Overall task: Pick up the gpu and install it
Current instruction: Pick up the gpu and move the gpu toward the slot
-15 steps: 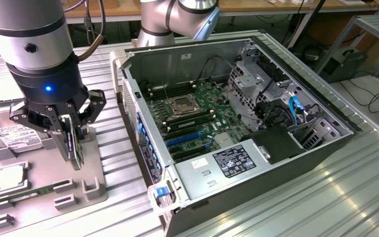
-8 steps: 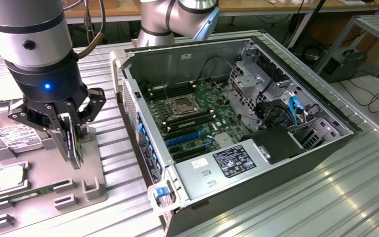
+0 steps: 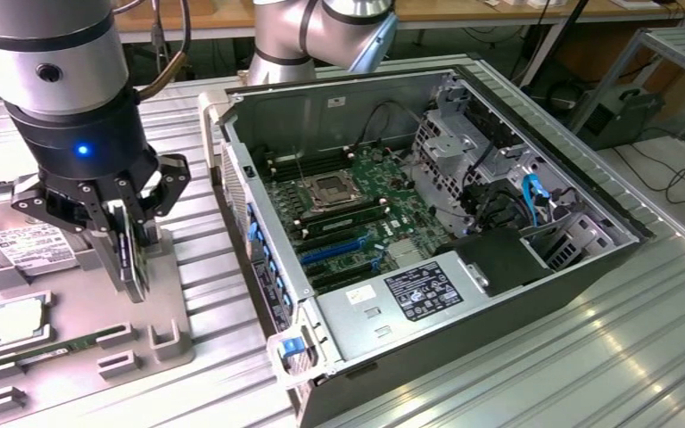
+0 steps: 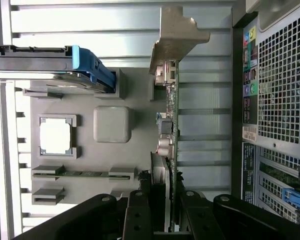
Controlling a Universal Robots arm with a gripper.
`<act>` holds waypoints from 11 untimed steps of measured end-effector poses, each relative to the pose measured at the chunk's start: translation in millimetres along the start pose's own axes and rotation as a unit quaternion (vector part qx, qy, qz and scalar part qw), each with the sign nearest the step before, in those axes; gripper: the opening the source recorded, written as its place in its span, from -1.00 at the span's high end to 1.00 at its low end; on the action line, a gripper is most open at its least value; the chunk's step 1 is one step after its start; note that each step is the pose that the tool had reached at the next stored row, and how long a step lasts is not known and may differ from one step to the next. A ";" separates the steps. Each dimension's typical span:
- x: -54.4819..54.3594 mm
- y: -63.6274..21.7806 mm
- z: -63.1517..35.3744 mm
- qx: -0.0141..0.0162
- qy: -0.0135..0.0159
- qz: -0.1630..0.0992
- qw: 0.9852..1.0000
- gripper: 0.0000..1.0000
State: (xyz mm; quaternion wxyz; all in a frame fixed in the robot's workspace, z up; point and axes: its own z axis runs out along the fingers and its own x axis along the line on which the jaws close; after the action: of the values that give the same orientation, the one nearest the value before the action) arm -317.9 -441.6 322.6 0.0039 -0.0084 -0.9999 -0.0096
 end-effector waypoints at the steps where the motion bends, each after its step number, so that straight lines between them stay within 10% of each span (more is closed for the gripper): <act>1: 0.0 -0.1 -0.6 0.000 0.000 0.000 1.000 0.45; 11: 0.0 -0.6 -7.6 -0.004 0.000 0.000 1.000 0.45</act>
State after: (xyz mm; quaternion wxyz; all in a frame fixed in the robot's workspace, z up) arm -317.9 -442.3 330.2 0.0039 -0.0084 -0.9999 -0.0136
